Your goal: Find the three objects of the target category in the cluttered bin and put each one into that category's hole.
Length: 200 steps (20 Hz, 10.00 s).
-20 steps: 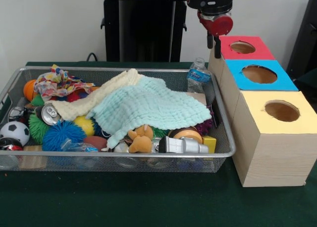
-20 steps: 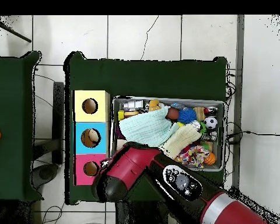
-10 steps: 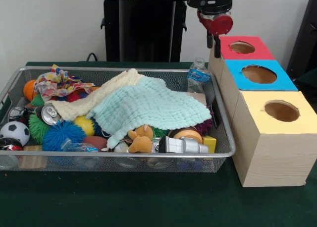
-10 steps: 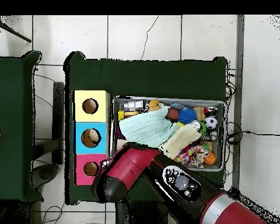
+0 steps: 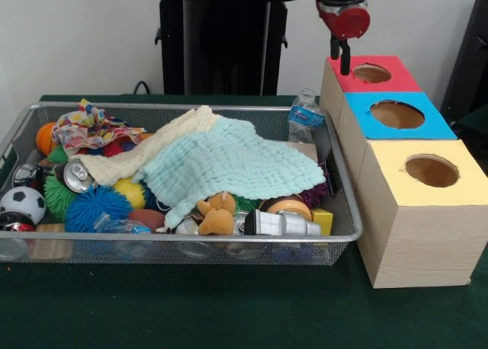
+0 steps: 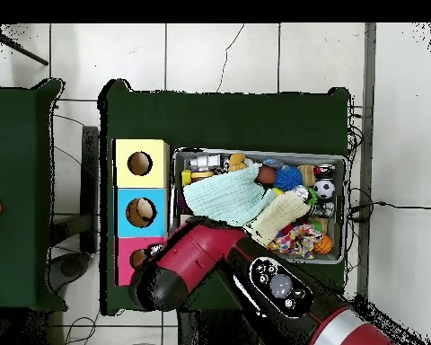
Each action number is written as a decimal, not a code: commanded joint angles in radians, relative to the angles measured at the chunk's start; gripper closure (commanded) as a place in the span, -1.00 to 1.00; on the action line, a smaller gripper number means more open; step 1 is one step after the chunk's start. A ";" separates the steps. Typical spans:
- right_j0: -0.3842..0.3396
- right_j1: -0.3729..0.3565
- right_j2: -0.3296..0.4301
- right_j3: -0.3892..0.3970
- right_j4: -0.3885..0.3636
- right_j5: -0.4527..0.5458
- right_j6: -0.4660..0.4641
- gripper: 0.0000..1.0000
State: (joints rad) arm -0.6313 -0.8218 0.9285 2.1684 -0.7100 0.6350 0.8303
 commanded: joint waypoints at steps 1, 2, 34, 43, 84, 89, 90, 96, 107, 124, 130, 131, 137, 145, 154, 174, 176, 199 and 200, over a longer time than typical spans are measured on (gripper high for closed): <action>0.019 -0.039 0.046 -0.091 0.053 0.120 -0.041 -1.00; 0.025 -0.036 0.040 -0.100 0.053 0.121 -0.041 -1.00; -0.066 0.064 0.005 -0.157 -0.054 0.107 -0.161 -1.00; -0.060 0.073 -0.010 -0.139 -0.088 0.071 -0.108 -1.00; -0.099 0.134 -0.039 -0.124 -0.244 0.013 -0.086 -1.00; -0.109 0.135 -0.036 -0.119 -0.251 0.015 -0.090 -1.00; -0.113 0.133 -0.034 -0.118 -0.251 0.018 -0.095 -1.00; -0.127 0.136 -0.028 -0.117 -0.255 0.023 -0.111 -1.00; -0.114 0.124 -0.031 -0.095 -0.258 0.004 -0.058 -1.00; -0.106 0.003 -0.008 0.017 -0.184 0.007 0.023 -1.00; -0.042 0.048 -0.078 0.010 -0.273 -0.068 0.121 -1.00; -0.030 0.054 -0.090 0.005 -0.283 -0.079 0.134 -1.00; 0.048 0.077 -0.172 -0.011 -0.332 -0.150 0.208 -1.00; 0.088 0.089 -0.249 -0.028 -0.334 -0.197 0.175 -1.00; 0.060 0.081 -0.265 -0.025 -0.314 -0.183 0.082 -1.00; 0.059 0.110 -0.270 -0.064 -0.310 -0.181 0.065 -1.00; 0.054 0.106 -0.262 -0.064 -0.300 -0.176 0.057 -1.00; 0.052 0.099 -0.162 -0.177 -0.154 -0.055 0.065 -1.00; 0.076 0.110 -0.183 -0.182 -0.175 -0.079 0.098 -1.00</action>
State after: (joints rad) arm -0.6321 -0.7662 0.7699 2.1053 -0.8136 0.6098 0.8307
